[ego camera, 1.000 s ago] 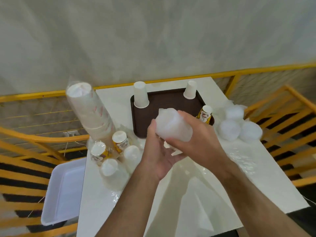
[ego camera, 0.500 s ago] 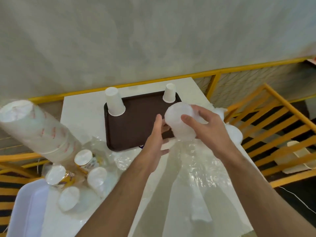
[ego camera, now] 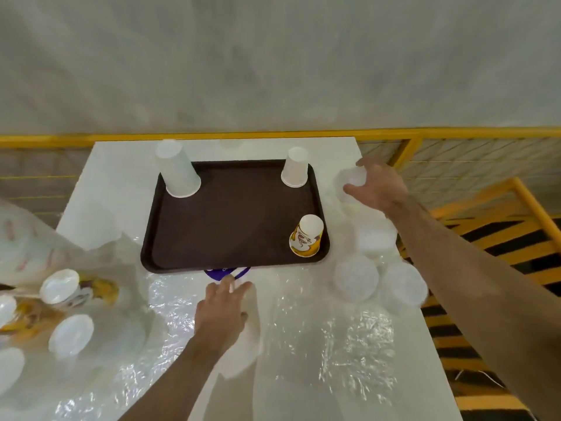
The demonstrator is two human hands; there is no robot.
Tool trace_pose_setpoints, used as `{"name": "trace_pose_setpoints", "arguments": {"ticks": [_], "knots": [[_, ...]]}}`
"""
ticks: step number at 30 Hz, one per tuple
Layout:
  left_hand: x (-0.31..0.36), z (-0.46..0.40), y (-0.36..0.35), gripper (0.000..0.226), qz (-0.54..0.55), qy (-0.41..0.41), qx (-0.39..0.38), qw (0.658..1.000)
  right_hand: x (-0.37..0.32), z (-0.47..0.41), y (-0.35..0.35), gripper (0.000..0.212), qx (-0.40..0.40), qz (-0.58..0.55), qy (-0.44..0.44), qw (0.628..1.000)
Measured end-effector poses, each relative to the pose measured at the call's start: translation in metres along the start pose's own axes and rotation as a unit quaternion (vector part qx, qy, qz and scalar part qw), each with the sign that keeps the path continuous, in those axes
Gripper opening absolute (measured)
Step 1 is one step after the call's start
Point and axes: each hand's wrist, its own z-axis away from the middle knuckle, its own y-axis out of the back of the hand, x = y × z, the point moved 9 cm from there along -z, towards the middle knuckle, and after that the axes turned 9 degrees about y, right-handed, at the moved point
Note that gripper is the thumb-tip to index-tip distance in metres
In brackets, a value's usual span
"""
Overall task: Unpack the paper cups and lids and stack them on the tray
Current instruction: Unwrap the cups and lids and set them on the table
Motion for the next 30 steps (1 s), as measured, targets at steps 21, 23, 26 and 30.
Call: {"name": "trace_pose_setpoints", "arguments": {"ticks": [21,23,26,30], "knots": [[-0.004,-0.002,-0.005,0.058,0.078,0.038,0.005,0.996,0.019,-0.027,-0.058,0.068,-0.182,0.113,0.034,0.976],[-0.004,-0.002,-0.005,0.058,0.074,0.038,0.005,0.996,0.018,-0.027,-0.059,0.069,-0.194,0.118,0.038,0.973],[-0.004,-0.001,-0.005,0.058,0.077,0.039,0.003,0.996,0.018,-0.025,-0.06,0.072,-0.199,0.112,0.033,0.973],[-0.001,0.003,-0.002,0.058,0.077,0.033,0.003,0.996,0.017,-0.024,-0.057,0.077,-0.181,0.078,0.024,0.98]]}}
